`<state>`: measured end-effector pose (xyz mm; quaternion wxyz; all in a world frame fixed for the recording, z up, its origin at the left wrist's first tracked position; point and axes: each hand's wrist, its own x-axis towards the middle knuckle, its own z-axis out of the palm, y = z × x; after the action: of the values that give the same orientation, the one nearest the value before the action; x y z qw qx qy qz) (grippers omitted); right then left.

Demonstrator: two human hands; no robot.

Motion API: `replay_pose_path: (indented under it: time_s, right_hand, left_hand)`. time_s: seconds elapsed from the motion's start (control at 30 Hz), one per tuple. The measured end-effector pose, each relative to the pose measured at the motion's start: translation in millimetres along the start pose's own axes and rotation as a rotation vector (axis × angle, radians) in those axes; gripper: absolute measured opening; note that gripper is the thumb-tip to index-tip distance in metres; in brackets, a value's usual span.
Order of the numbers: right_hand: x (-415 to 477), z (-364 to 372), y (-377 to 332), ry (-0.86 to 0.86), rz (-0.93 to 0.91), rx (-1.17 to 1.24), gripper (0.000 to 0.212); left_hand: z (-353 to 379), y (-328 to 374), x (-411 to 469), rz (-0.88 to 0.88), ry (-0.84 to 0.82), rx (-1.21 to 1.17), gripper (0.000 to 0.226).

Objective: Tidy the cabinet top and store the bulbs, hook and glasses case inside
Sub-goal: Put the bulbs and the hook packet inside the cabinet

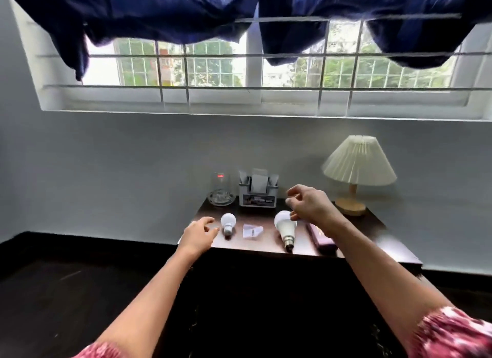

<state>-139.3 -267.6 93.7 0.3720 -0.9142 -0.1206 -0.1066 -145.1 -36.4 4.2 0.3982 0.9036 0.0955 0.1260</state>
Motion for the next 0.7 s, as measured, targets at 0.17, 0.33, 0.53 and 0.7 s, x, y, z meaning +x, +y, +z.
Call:
replay_pose_path:
  time_s: [0.17, 0.33, 0.53, 0.7]
  right_hand:
    - [58, 68, -2, -0.184, 0.006, 0.148, 0.026]
    - [103, 131, 14, -0.246, -0.02, 0.073, 0.033]
    - [133, 171, 28, -0.275, -0.03, 0.061, 0.035]
    - [150, 192, 29, -0.281, -0.037, 0.032, 0.032]
  left_hand:
    - [31, -13, 58, -0.065, 0.016, -0.117, 0.042]
    - [61, -27, 97, -0.074, 0.026, -0.067, 0.043]
    - [71, -40, 123, -0.108, 0.032, -0.064, 0.04]
    - [71, -43, 129, -0.158, -0.037, -0.272, 0.018]
